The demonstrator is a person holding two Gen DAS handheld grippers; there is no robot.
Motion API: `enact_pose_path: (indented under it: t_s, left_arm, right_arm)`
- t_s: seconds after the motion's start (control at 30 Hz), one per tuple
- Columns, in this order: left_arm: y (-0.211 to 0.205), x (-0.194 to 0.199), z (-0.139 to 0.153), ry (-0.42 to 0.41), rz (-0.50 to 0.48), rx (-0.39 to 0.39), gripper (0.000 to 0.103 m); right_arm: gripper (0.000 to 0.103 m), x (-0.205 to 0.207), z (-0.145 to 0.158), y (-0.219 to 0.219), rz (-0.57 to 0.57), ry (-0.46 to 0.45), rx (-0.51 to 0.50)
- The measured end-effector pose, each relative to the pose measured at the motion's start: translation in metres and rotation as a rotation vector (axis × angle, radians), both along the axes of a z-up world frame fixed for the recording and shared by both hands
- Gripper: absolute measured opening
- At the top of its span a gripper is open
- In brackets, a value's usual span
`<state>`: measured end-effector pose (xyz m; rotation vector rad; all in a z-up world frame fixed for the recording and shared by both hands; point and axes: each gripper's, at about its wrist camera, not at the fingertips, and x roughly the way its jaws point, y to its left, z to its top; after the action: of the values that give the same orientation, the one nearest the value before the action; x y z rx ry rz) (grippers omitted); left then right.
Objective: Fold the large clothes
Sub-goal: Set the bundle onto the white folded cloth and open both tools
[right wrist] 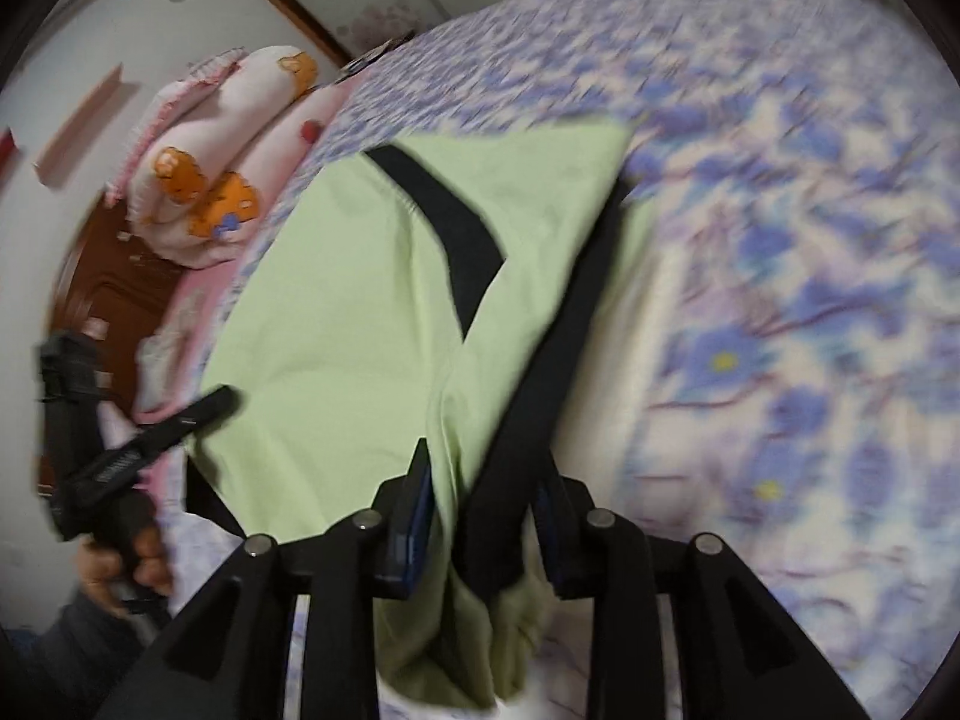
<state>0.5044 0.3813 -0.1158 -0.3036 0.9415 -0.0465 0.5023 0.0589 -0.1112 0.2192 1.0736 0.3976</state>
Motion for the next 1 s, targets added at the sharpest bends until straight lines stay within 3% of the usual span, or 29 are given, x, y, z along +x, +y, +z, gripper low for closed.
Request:
enact_pose_path:
  t_s: [0.1, 0.17, 0.23, 0.3, 0.37, 0.43, 0.5, 0.53, 0.6, 0.7, 0.8, 0.9, 0.93, 0.97, 1.0]
  left_arm:
    - [-0.006, -0.024, 0.028, -0.084, 0.018, 0.041, 0.059]
    - [-0.016, -0.037, 0.037, -0.103, 0.001, 0.035, 0.038]
    - [-0.024, -0.043, 0.036, -0.088, -0.013, 0.026, 0.035]
    - [-0.036, -0.048, 0.026, -0.069, -0.039, 0.008, 0.03]
    - [-0.045, -0.046, 0.012, -0.032, -0.051, 0.008, 0.027]
    - [-0.049, -0.044, -0.007, 0.0, -0.057, 0.024, 0.027]
    - [-0.044, -0.04, -0.024, 0.023, -0.053, 0.016, 0.014]
    - [-0.04, -0.039, -0.033, 0.038, -0.046, -0.011, 0.006]
    - [-0.033, -0.039, -0.044, 0.058, -0.025, -0.076, 0.004]
    - [-0.034, -0.043, -0.041, 0.043, -0.003, -0.064, 0.004]
    - [-0.041, -0.046, -0.035, 0.056, 0.015, -0.064, 0.01]
    - [-0.052, -0.054, -0.027, 0.07, 0.017, -0.074, 0.042]
    - [-0.055, -0.057, -0.024, 0.067, 0.021, -0.073, 0.059]
    - [-0.062, -0.063, -0.02, 0.059, 0.028, -0.064, 0.07]
    - [-0.067, -0.069, -0.015, 0.051, 0.036, -0.05, 0.073]
  right_arm:
    - [0.03, -0.025, 0.024, 0.002, -0.014, -0.113, -0.034]
    - [0.03, -0.042, 0.033, 0.011, 0.025, -0.169, -0.016]
    - [0.03, -0.053, 0.038, 0.025, 0.065, -0.195, 0.006]
    - [0.029, -0.062, 0.031, 0.043, 0.142, -0.183, 0.028]
    - [0.015, -0.066, 0.017, 0.059, 0.188, -0.156, -0.003]
    - [0.011, -0.064, 0.0, 0.065, 0.187, -0.162, -0.091]
    - [0.0, -0.058, -0.023, 0.057, 0.142, -0.169, -0.224]
    - [0.0, -0.05, -0.039, 0.042, 0.133, -0.12, -0.164]
    - [0.0, -0.045, -0.048, 0.03, 0.113, -0.077, -0.091]
    - [0.0, -0.049, -0.038, 0.033, 0.113, -0.109, -0.114]
    - [0.0, -0.057, -0.025, 0.03, 0.09, -0.121, -0.092]
    - [0.003, -0.072, -0.008, 0.028, 0.082, -0.147, -0.095]
    - [0.003, -0.079, -0.001, 0.025, 0.081, -0.162, -0.095]
    - [0.003, -0.087, 0.006, 0.023, 0.083, -0.173, -0.095]
    - [0.003, -0.09, 0.008, 0.019, 0.083, -0.179, -0.095]
